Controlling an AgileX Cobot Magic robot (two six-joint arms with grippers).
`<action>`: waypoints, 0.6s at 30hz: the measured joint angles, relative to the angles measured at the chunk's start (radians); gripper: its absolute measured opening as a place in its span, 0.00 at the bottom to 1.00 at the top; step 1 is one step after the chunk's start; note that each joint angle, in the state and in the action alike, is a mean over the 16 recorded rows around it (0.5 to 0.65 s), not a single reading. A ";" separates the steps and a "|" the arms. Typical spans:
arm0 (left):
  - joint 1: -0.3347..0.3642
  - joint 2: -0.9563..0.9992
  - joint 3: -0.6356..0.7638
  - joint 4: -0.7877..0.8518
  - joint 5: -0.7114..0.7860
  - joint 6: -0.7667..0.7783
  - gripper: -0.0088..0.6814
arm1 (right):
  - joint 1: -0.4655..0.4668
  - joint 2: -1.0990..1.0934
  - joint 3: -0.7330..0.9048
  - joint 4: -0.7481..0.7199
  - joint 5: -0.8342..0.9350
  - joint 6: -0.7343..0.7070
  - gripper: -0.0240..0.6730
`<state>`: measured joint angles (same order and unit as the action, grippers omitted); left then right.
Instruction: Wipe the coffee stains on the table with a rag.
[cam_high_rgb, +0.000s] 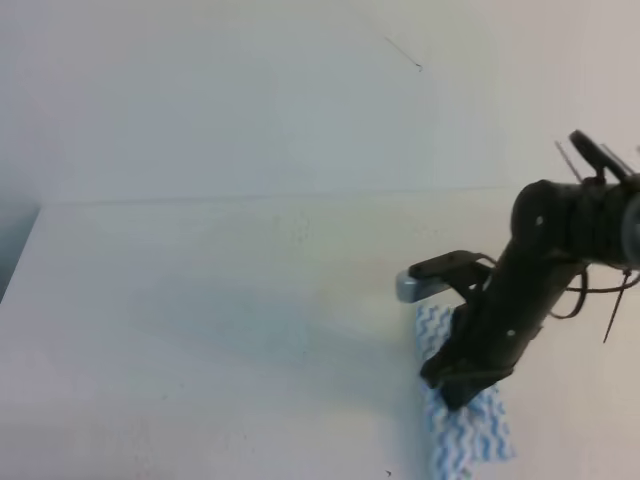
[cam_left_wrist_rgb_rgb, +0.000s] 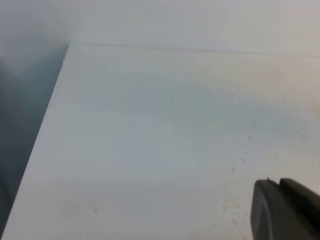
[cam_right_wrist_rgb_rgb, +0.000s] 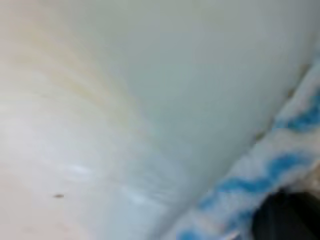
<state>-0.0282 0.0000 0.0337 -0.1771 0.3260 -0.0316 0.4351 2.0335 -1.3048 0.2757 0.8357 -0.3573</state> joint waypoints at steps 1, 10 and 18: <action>0.000 0.000 0.003 0.000 0.000 0.000 0.01 | 0.018 -0.001 0.002 0.022 -0.010 -0.014 0.04; 0.000 0.000 -0.003 0.000 0.000 -0.001 0.01 | 0.170 0.028 -0.046 0.160 -0.090 -0.088 0.04; 0.000 0.000 -0.006 0.000 0.000 -0.002 0.01 | 0.206 0.115 -0.182 0.182 -0.090 -0.092 0.04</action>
<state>-0.0282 0.0000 0.0281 -0.1772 0.3260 -0.0333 0.6413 2.1486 -1.4872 0.4578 0.7453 -0.4489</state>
